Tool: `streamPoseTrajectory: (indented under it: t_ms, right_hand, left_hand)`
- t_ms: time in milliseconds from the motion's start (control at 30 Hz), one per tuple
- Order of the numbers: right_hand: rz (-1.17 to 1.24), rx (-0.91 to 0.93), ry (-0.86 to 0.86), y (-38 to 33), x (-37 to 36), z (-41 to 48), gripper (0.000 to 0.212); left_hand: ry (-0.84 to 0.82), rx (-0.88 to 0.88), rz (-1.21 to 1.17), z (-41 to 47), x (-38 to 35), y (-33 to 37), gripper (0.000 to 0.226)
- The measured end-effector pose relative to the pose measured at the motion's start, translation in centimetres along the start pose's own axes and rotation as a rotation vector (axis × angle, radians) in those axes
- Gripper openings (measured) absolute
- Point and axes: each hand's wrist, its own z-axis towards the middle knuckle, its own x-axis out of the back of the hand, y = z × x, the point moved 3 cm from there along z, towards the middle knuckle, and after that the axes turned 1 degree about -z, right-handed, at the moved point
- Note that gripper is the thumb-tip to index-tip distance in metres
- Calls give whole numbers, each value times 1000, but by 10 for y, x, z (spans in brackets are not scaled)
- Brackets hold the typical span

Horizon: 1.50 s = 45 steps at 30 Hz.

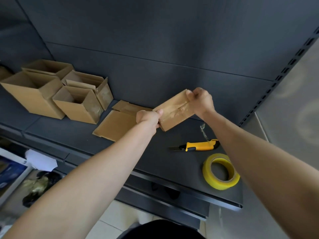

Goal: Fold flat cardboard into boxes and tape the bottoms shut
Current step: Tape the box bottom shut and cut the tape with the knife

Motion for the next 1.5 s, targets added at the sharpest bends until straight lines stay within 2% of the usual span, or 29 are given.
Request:
streamPoseTrajectory:
  t_ms: [100,167,267,333,433,500,600,767,900,1000,1100,1167,1333,1500]
  right_hand:
    - [205,-164,-88,-2,-3,-8,59]
    - [313,-278,-144,-4,-10,-13,68]
    - [388,-287,-197,-13,-24,-19,45]
    - [423,-273,-237,-23,-35,-25,37]
    - [407,-227,-271,-39,-53,-29,30]
    - [389,-220,-307,-49,-69,-31,27]
    - [348,-237,-344,-62,-97,-35,28]
    - [349,-309,-324,-70,-144,-35,18]
    - [361,-391,-283,-69,-171,-32,19]
    - [364,-451,-304,-65,-188,-29,21]
    - [333,-454,-326,-65,-201,-24,48]
    - [314,-468,-311,-66,-206,-20,57]
    - [266,-489,-239,-57,-207,-12,54]
    - [167,-547,-7,-39,-183,-14,47]
  left_hand:
    - [11,-156,55,-4,13,12,26]
    - [-24,-230,37,-9,23,21,25]
    - [8,-253,20,-4,44,30,35]
    - [69,-271,52,5,62,34,22]
    - [71,-260,86,24,85,35,49]
    - [85,-286,124,37,102,36,54]
    - [128,-319,133,56,130,34,52]
    - [123,-376,177,94,160,32,32]
    - [26,-350,258,126,165,33,33]
    - [-55,-312,359,149,167,30,42]
    - [-175,-236,488,167,166,27,63]
    - [-245,-196,551,178,164,27,70]
    - [-390,-129,580,191,151,22,66]
    - [-571,-64,481,177,110,15,52]
